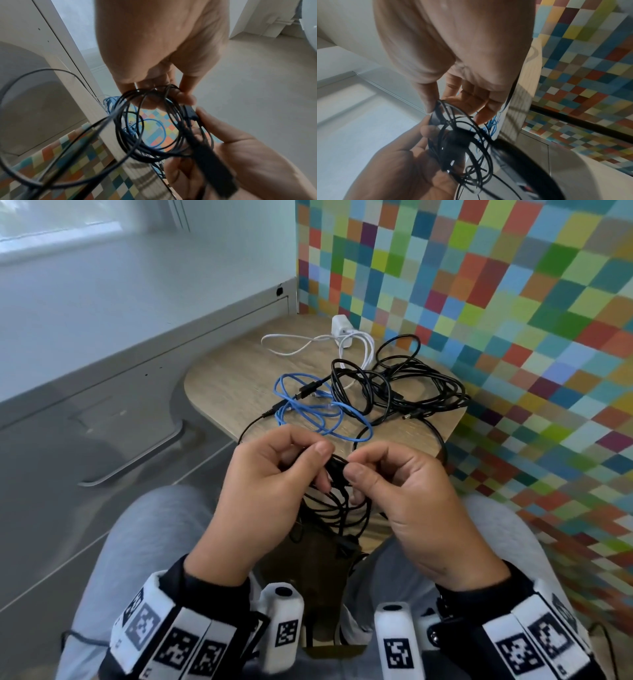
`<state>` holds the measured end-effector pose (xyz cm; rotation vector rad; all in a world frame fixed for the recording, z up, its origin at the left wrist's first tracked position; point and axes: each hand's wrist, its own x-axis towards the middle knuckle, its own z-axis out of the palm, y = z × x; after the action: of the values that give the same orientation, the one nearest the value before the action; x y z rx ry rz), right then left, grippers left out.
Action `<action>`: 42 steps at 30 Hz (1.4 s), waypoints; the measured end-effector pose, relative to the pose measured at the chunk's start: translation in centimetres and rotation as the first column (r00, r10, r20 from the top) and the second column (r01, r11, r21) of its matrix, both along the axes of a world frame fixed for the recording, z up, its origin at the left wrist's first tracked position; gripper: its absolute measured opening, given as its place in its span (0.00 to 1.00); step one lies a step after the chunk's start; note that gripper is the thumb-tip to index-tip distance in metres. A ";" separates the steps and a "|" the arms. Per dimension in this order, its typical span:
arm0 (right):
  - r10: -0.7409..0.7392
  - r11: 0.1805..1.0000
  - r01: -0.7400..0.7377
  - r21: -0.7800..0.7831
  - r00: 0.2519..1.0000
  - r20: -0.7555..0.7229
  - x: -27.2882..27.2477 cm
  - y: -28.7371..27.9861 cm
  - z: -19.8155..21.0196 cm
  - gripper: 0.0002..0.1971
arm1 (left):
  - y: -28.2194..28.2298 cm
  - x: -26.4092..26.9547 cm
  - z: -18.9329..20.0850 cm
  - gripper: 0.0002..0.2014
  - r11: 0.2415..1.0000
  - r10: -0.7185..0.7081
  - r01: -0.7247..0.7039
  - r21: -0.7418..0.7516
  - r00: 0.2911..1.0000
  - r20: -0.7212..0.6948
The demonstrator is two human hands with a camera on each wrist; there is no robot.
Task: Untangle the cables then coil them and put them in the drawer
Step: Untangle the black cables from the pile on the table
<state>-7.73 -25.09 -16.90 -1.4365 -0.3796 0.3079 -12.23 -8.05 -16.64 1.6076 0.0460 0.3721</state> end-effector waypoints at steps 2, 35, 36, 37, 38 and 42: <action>0.062 0.998 -0.061 0.032 0.998 -0.019 0.0 -0.2 0.1 0.05 | -0.2 0.0 0.1 0.05 0.999 0.034 -0.033 -0.032 0.999 0.024; -0.085 0.969 0.120 0.214 0.982 -0.166 0.8 -0.5 -0.5 0.10 | 2.6 0.4 0.4 0.06 0.824 0.273 -0.220 -0.522 0.962 0.024; -0.092 0.966 0.133 0.222 0.978 -0.189 0.8 -0.4 -0.4 0.09 | 2.6 0.3 0.5 0.05 0.824 0.259 -0.199 -0.531 0.965 0.040; -0.104 0.962 0.150 0.227 0.974 -0.204 0.9 -0.4 -0.4 0.09 | 2.6 0.3 0.5 0.04 0.822 0.239 -0.172 -0.542 0.970 0.054; -0.118 0.959 0.167 0.230 0.970 -0.212 0.9 -0.3 -0.4 0.10 | 2.6 0.3 0.5 0.03 0.821 0.216 -0.147 -0.551 0.974 0.063; -0.182 0.939 0.237 0.248 0.957 -0.225 1.1 -0.6 -0.2 0.11 | 2.5 0.6 0.4 0.14 0.907 0.130 -0.115 -0.405 0.991 0.010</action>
<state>-6.61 -25.66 -17.14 -1.1501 -0.0964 0.2131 -11.63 -5.55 -16.27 1.1898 0.1854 0.4573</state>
